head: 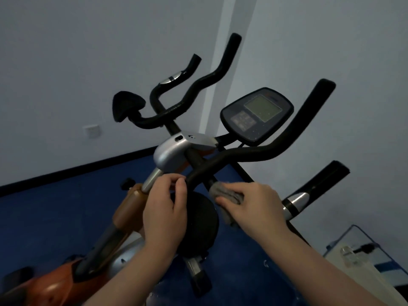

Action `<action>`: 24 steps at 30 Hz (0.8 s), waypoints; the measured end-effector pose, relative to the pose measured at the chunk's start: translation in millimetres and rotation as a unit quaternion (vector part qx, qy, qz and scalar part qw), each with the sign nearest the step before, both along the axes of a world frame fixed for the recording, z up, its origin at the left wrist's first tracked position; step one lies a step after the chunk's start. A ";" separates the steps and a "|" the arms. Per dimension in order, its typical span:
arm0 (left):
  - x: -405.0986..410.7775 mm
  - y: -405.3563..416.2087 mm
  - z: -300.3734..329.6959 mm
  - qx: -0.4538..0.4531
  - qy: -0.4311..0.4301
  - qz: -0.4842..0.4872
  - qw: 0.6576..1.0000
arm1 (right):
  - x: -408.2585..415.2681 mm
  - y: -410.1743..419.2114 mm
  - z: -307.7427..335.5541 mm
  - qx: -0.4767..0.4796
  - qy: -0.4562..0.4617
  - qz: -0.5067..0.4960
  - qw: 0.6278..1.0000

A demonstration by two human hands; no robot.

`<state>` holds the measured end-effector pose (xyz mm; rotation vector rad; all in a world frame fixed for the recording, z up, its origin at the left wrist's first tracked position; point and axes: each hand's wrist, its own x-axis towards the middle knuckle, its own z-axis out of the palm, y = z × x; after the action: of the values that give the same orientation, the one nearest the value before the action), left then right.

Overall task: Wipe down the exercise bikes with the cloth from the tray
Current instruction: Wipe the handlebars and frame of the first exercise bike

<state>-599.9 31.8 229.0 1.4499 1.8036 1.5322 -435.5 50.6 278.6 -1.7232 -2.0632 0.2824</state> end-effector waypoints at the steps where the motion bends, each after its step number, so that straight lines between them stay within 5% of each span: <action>1: -0.6 1.6 0.0 0.003 -0.004 0.001 1.000 | -3.9 5.7 0.0 0.008 -0.002 -0.004 1.000; 9: -2.2 1.6 -6.2 -0.011 -0.063 -0.013 0.998 | -2.9 10.4 -1.2 0.070 -0.070 0.028 0.995; 16: -4.1 4.2 -6.2 -0.012 -0.037 -0.016 0.999 | -20.4 11.4 -2.5 0.069 -0.017 0.002 0.997; 24: -7.9 -19.5 -18.5 -0.036 -0.056 -0.041 0.997 | 25.0 -38.2 -41.6 0.275 -0.076 0.163 0.945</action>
<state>-607.8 12.2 210.5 1.3598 1.6947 1.4625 -410.5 12.5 236.9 -1.0983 -2.2507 -0.3191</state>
